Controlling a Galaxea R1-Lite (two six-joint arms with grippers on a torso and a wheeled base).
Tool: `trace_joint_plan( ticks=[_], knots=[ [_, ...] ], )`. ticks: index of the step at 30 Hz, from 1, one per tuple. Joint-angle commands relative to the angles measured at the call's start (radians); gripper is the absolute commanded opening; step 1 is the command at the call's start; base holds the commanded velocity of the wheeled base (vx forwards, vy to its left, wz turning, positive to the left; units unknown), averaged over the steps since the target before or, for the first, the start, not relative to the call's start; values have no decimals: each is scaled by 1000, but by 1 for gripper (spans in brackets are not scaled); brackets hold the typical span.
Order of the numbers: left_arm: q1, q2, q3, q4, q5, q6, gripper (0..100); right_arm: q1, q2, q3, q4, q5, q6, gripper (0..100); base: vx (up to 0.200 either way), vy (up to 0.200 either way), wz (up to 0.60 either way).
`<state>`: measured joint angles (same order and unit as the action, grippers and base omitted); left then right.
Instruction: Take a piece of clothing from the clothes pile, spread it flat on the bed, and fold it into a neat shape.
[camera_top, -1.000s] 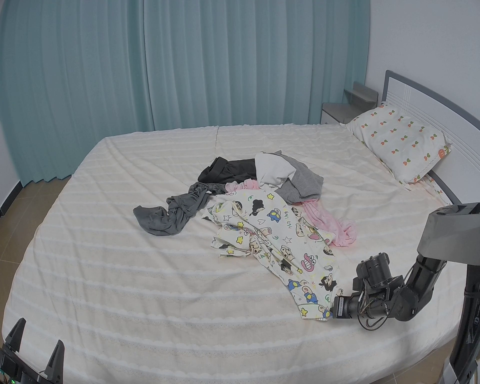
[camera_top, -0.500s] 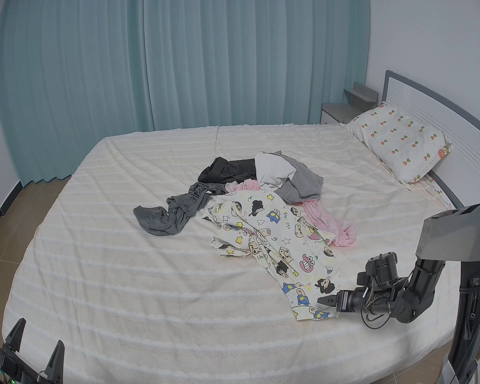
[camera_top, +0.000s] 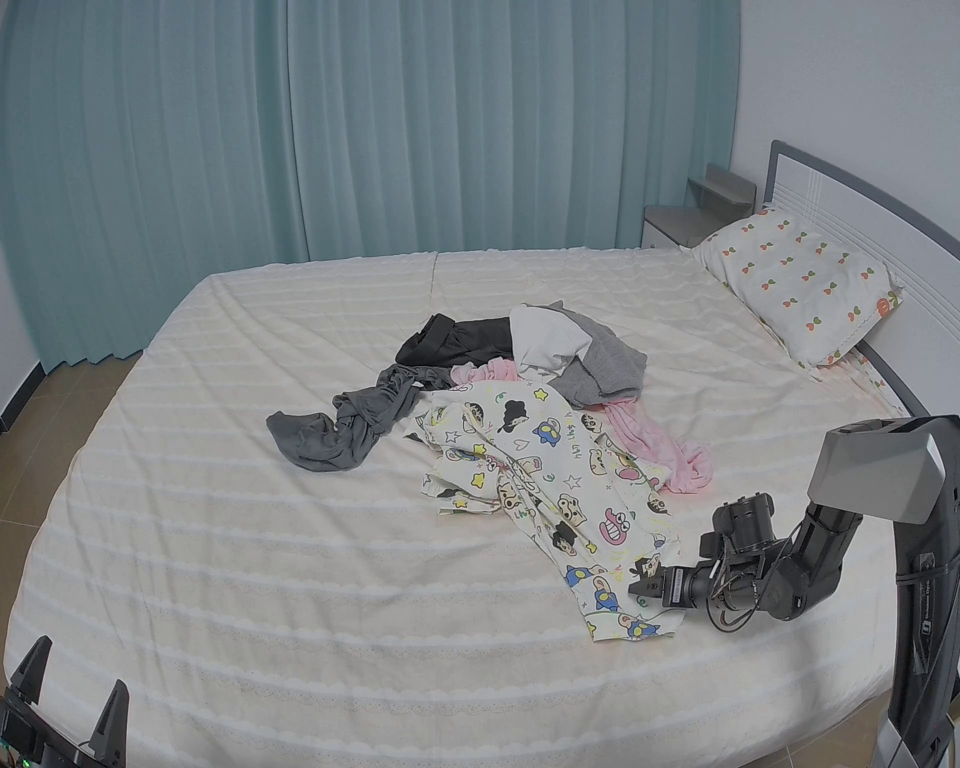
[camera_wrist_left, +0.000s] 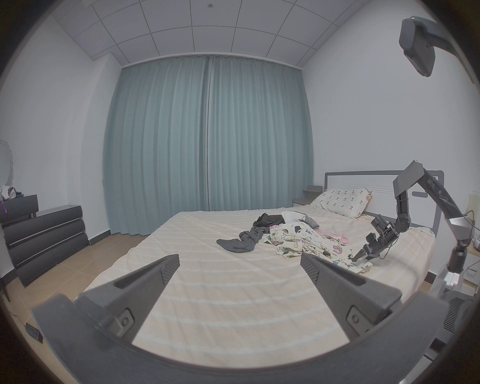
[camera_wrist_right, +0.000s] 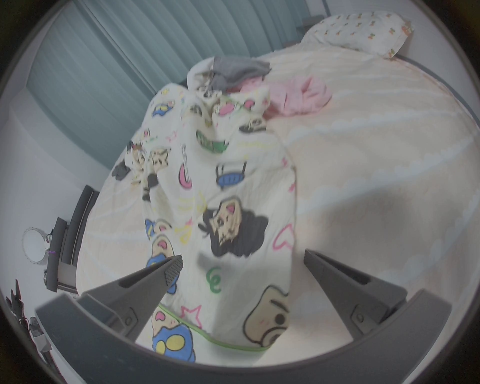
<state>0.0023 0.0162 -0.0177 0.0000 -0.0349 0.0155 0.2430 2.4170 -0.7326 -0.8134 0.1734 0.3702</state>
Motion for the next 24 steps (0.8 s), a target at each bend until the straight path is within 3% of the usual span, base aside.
trace_joint_plan(
  ticks=[1,4,5,14,19,24],
  knots=[
    [1,-13,18,0,0,0,100,52,11,-62,31,18,9,100,0,0,0],
    [-1,-13,18,0,0,0,100,91,48,-88,33,6,15,100,0,0,0],
    [-1,-13,18,0,0,0,100,94,59,-99,26,3,18,0,0,0,0],
    [1,-13,18,0,0,0,100,93,-24,-68,28,15,108,0,0,0,0],
    [1,-13,18,0,0,0,100,90,-156,30,7,110,194,0,0,0,0],
    [1,-13,18,0,0,0,100,104,-332,163,-105,215,299,0,0,0,0]
  ],
)
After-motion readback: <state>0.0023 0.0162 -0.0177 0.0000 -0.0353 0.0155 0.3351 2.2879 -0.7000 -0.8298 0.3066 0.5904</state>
